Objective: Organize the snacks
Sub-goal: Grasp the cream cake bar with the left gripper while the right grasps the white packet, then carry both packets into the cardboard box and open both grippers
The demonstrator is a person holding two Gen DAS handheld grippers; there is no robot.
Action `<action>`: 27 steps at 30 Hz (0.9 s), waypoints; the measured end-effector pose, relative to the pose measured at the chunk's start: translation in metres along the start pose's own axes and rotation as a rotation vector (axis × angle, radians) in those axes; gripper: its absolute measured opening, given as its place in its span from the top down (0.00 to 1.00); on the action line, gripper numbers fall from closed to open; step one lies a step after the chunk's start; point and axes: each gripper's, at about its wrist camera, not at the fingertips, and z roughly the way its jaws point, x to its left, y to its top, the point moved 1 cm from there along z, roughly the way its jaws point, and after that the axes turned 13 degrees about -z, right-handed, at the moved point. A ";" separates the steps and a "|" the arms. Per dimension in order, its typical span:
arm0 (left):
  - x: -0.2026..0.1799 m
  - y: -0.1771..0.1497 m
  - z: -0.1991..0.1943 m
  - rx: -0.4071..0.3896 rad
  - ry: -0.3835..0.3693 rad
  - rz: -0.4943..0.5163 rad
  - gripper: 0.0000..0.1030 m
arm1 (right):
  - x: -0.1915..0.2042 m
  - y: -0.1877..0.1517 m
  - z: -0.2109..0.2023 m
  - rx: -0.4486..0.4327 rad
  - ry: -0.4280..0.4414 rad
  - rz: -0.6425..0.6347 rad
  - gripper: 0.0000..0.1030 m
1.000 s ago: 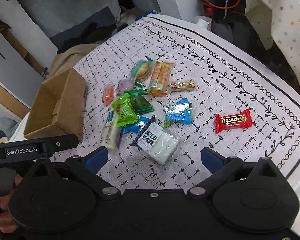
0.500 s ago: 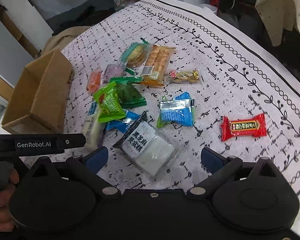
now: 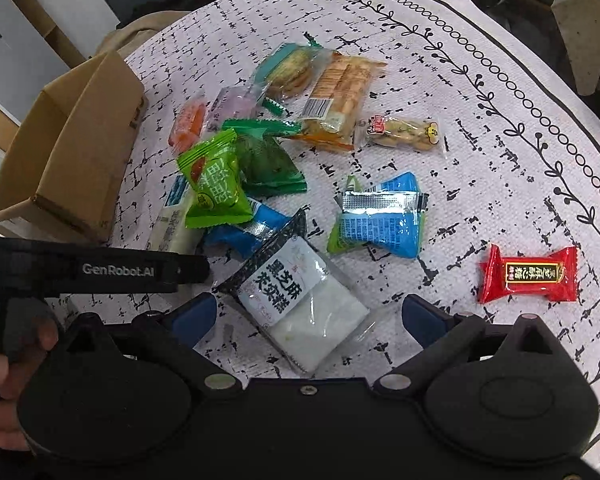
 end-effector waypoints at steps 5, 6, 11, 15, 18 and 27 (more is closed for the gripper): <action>0.000 0.003 0.003 -0.006 0.011 -0.014 0.52 | 0.001 0.002 0.008 0.022 -0.022 -0.020 0.03; 0.001 0.003 0.002 -0.009 0.008 -0.013 0.54 | 0.003 0.002 0.009 0.022 -0.023 -0.029 0.03; 0.005 0.004 -0.007 -0.010 -0.018 -0.036 0.62 | 0.008 0.005 0.011 0.014 -0.045 -0.068 0.03; 0.008 0.000 -0.019 -0.027 -0.033 -0.043 0.63 | 0.013 0.004 0.013 0.018 -0.051 -0.099 0.03; 0.012 -0.002 -0.028 -0.047 -0.034 -0.048 0.63 | 0.015 0.005 0.012 0.005 -0.061 -0.113 0.04; 0.020 -0.006 -0.068 -0.109 -0.069 -0.060 0.64 | 0.027 0.005 0.019 0.010 -0.071 -0.185 0.33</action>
